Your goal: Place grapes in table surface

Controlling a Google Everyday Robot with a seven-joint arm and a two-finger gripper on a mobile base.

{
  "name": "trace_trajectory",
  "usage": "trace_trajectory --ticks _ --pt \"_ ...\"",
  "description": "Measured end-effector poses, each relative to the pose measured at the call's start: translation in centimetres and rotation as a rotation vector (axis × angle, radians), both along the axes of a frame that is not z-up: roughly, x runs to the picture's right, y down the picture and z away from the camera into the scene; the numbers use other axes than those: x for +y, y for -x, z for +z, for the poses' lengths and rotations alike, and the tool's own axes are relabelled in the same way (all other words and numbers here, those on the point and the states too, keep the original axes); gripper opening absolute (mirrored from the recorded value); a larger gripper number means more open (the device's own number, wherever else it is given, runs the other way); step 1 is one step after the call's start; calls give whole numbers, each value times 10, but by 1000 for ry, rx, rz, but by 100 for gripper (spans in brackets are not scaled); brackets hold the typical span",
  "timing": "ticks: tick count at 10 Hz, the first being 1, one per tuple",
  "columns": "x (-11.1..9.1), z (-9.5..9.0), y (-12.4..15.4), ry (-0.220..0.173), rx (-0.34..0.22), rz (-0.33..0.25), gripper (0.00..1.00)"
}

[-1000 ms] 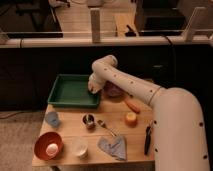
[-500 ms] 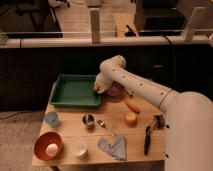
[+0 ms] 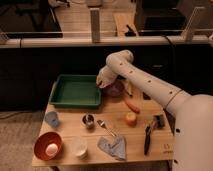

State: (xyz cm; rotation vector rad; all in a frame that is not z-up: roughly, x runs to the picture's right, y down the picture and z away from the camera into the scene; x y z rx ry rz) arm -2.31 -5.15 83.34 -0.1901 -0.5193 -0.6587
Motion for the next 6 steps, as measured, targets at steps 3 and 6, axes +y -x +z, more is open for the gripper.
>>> trace_trajectory --ticks 3,6 --pt "-33 -39 -12 -68 -23 31 2" --pt "-59 -83 -28 -153 -47 67 2"
